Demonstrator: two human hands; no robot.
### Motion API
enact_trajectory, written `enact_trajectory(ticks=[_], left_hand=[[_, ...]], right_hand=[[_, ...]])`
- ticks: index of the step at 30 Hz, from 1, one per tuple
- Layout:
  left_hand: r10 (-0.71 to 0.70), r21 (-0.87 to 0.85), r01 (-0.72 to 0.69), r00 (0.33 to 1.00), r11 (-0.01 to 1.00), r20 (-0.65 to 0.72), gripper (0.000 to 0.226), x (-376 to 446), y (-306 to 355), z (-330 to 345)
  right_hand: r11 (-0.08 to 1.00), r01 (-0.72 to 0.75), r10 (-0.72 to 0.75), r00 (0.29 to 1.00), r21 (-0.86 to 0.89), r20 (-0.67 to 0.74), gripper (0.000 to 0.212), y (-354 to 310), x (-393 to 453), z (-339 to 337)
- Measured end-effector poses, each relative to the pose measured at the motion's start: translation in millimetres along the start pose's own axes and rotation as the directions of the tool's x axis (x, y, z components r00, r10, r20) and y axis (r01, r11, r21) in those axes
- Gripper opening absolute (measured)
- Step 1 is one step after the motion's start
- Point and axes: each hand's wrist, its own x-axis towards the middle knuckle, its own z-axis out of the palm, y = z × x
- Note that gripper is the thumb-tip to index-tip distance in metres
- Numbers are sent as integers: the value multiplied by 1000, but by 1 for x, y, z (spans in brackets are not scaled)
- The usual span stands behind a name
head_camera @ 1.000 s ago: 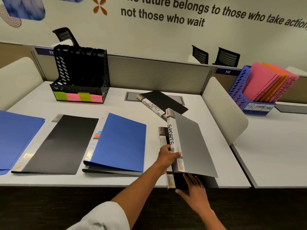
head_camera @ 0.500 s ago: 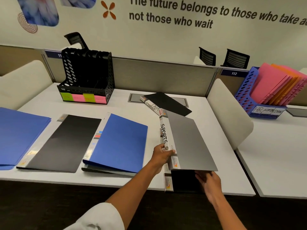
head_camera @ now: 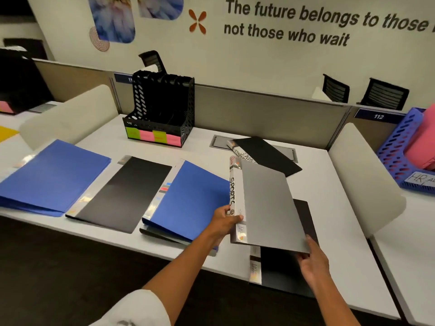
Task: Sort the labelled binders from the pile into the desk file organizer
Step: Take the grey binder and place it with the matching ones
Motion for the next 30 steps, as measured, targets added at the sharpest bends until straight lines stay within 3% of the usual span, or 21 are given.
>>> enact_trajectory(ticks=[4,10,19,25,30], left_hand=[[27,64,-27,1000,998,-1,32,0,6,-31],[82,66,-77,994,995,-73,32,6,19,-83],[72,42,-65,976,997,-206,37,27,60,-205],[140,63,-126,931,990,-336,31,40,96,-296],[206,145,-160,893,976,-399,32,44,111,-366]], right_hand=[[964,83,-43,986,-253,158,38,7,-5,20],[905,168,-62,961,-390,269,48,22,-8,72],[769,326,-196,939,-549,284,50,74,-20,198],[693,402,-250,912,-598,324,45,126,-43,290],[543,488,-328,872,-684,362,45,170,-70,353]])
